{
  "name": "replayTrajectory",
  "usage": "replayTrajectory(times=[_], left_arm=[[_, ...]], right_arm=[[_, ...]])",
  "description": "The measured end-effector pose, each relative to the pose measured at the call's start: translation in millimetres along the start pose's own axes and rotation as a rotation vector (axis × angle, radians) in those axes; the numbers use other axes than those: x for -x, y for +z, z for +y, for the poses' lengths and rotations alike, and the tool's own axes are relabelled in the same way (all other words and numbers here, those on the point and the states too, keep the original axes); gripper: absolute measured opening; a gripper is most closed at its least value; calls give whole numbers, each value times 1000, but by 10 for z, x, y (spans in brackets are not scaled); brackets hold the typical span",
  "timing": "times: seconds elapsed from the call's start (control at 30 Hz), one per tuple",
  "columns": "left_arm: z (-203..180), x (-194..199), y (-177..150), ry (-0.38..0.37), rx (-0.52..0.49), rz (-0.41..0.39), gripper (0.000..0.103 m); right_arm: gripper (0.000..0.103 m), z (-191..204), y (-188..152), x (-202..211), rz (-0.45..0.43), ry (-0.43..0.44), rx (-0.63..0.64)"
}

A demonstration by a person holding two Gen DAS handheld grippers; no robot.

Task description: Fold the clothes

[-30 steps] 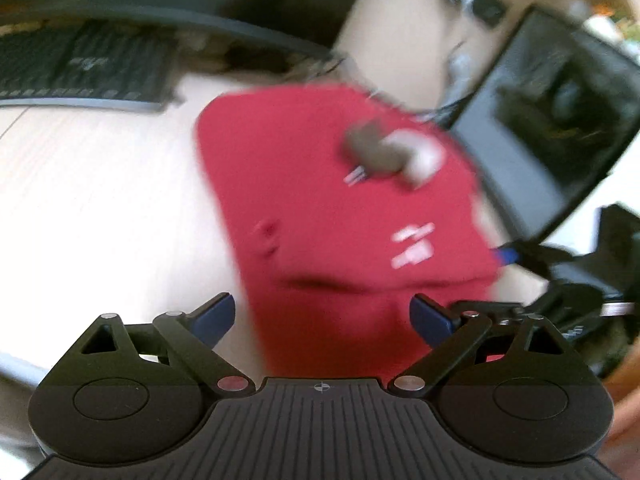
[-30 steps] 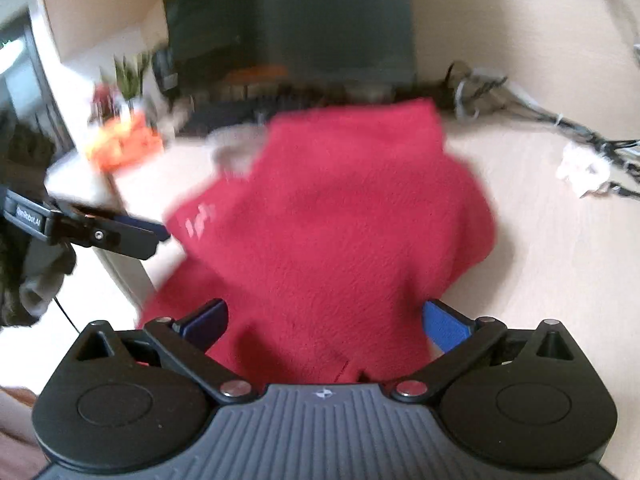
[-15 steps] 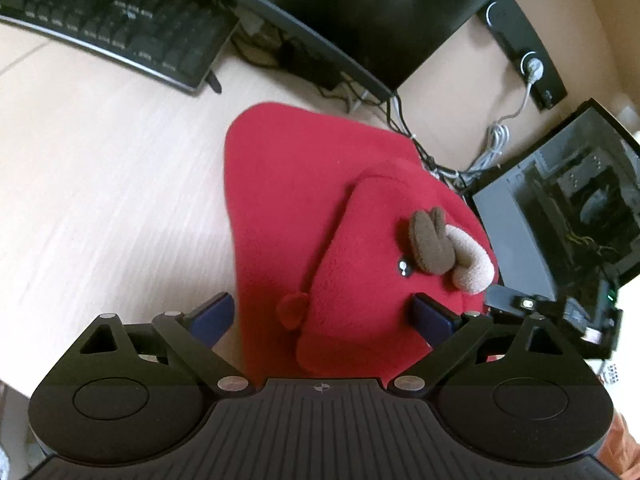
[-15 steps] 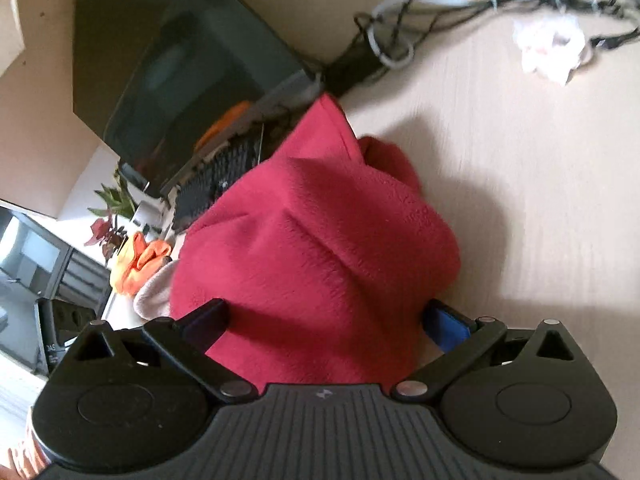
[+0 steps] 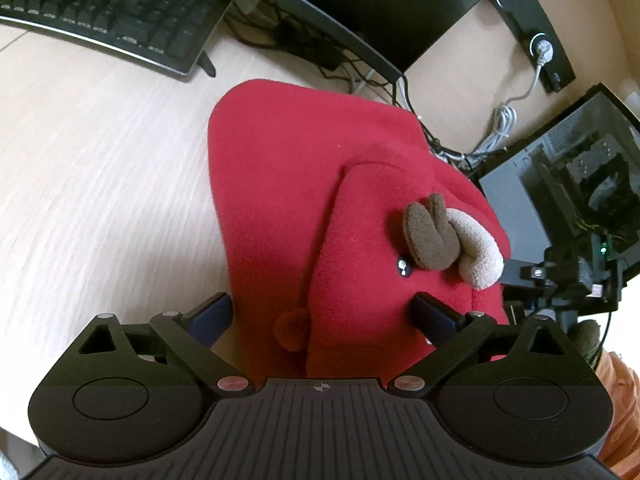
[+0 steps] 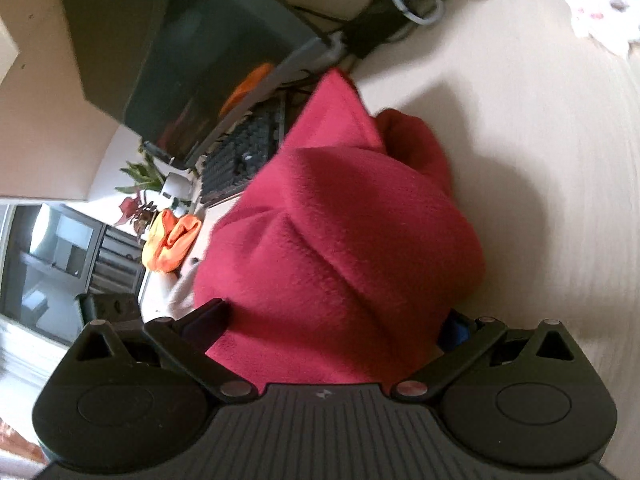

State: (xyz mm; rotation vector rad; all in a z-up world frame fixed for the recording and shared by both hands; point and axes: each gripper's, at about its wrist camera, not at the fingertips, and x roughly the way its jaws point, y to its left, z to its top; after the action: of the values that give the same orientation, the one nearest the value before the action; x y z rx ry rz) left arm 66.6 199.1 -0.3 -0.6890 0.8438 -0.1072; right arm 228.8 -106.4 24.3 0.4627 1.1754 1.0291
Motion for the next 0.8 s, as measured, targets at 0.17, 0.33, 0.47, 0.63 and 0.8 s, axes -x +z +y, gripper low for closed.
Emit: replayTrajectory(times=[0.17, 0.33, 0.47, 0.63, 0.8], left_arm=[[37, -27, -8, -22, 8, -3, 101], [70, -38, -6, -65, 48, -13, 100], [61, 17, -2, -80, 47, -26, 100], [51, -4, -47, -69, 49, -8, 100], [75, -66, -55, -87, 86, -26, 101]], right_arm=[[103, -180, -1, -16, -52, 2, -68], [103, 116, -27, 21, -86, 45, 33], [103, 293, -31, 39, -52, -72, 168], [103, 13, -38, -40, -34, -82, 50], [103, -177, 12, -220, -8, 48, -53]])
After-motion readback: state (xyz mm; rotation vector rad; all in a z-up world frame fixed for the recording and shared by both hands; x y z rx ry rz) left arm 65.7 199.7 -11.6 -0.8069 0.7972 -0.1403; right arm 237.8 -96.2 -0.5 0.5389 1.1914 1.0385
